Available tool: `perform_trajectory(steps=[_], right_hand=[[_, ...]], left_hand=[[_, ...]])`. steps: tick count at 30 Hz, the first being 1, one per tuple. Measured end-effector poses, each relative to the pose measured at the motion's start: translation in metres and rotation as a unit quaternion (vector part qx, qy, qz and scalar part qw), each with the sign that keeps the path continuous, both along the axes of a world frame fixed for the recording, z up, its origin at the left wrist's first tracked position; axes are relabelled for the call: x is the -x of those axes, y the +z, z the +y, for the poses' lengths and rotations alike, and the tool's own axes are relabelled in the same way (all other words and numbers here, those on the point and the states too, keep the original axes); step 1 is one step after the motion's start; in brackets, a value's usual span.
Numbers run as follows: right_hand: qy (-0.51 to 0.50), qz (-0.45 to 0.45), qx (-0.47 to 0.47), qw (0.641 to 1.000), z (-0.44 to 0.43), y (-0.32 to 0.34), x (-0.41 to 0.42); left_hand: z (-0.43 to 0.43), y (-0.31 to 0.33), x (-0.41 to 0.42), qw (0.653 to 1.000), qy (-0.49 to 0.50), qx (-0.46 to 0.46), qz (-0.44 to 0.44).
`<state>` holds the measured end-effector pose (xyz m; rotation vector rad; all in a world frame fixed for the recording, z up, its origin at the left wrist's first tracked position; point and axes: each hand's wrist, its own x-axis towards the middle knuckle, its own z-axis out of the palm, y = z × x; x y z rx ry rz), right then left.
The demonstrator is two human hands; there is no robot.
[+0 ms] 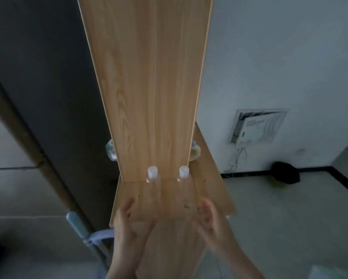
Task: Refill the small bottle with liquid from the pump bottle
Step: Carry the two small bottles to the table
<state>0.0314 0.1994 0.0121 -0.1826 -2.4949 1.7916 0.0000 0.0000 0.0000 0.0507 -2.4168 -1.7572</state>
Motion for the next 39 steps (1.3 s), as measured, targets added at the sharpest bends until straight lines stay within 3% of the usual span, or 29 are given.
perform_trajectory(steps=[3,15,26,30,39], right_hand=[[-0.004,0.012,-0.022,1.000,-0.001,0.002,0.038],[-0.021,0.066,-0.013,0.998,-0.012,-0.006,0.088],[-0.010,0.074,0.034,0.997,-0.011,0.015,0.036],[-0.014,0.030,0.063,0.997,-0.007,0.004,-0.022],[-0.077,-0.194,0.092,0.974,0.003,-0.067,-0.147]], left_hand=[[0.021,0.013,0.028,0.998,-0.048,-0.037,-0.010],[0.045,0.005,0.066,0.997,-0.027,-0.063,-0.023],[0.029,0.023,0.022,0.991,-0.079,-0.111,0.015],[0.010,0.009,-0.032,0.980,-0.117,-0.153,-0.047],[-0.031,-0.072,-0.132,0.955,-0.075,-0.144,-0.248]])
